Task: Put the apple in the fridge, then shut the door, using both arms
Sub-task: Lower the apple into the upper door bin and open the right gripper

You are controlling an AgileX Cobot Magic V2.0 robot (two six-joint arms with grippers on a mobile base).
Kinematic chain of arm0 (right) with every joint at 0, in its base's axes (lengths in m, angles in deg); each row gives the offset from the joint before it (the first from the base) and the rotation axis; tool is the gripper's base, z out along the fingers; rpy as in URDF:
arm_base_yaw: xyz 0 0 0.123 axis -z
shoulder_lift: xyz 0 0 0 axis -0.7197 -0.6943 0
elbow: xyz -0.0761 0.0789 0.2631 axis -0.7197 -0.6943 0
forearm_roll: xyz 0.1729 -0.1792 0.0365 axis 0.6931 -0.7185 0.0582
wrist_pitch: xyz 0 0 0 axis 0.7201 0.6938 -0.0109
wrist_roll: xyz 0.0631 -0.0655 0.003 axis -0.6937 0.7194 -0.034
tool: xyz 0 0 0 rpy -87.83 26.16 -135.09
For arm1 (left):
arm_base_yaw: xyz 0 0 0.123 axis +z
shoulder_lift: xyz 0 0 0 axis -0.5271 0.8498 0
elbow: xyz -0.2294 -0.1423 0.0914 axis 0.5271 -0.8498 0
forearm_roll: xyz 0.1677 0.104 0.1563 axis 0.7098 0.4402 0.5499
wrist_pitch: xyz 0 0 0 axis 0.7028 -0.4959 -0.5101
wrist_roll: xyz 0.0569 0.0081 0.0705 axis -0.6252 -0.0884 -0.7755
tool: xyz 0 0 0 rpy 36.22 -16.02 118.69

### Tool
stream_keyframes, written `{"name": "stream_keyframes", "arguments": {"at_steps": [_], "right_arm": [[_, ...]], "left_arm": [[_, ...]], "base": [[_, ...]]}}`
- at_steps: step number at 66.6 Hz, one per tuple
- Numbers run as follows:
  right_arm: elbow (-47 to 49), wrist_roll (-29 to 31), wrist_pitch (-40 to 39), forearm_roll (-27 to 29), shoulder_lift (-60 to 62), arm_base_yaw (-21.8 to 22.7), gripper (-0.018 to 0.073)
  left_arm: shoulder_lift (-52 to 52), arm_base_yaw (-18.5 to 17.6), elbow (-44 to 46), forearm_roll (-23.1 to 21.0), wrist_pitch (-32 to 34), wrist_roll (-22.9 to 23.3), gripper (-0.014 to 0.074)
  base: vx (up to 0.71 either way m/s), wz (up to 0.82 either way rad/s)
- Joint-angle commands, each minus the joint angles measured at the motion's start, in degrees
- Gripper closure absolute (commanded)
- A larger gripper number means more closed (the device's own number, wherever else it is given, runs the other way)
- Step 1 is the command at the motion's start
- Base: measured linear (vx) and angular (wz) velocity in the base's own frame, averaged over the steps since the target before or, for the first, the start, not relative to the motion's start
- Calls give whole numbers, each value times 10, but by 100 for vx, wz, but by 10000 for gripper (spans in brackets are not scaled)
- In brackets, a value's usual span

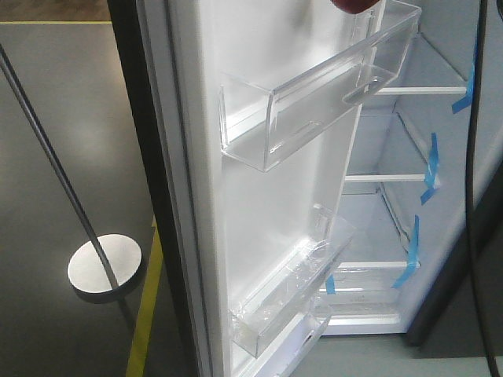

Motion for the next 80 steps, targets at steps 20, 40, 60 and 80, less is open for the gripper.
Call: {"name": "stream_keyframes", "arguments": {"at_steps": [20,40,60,80], "right_arm": [[47,10,-7,7,-28,2,223],[47,14,24,-18,-29,2,110],[47,7,32,-18,-29,2,-76],[47,-9,35,-24,3,3,-50]], "left_arm": [[-8,2,-7,0,40,3,603],[-8,2,-7,0,40,3,603],[-8,2,-7,0,40,3,603],[-8,2,-7,0,40,3,603]], "base": [[0,0],[0,0],[0,0],[0,0]]}}
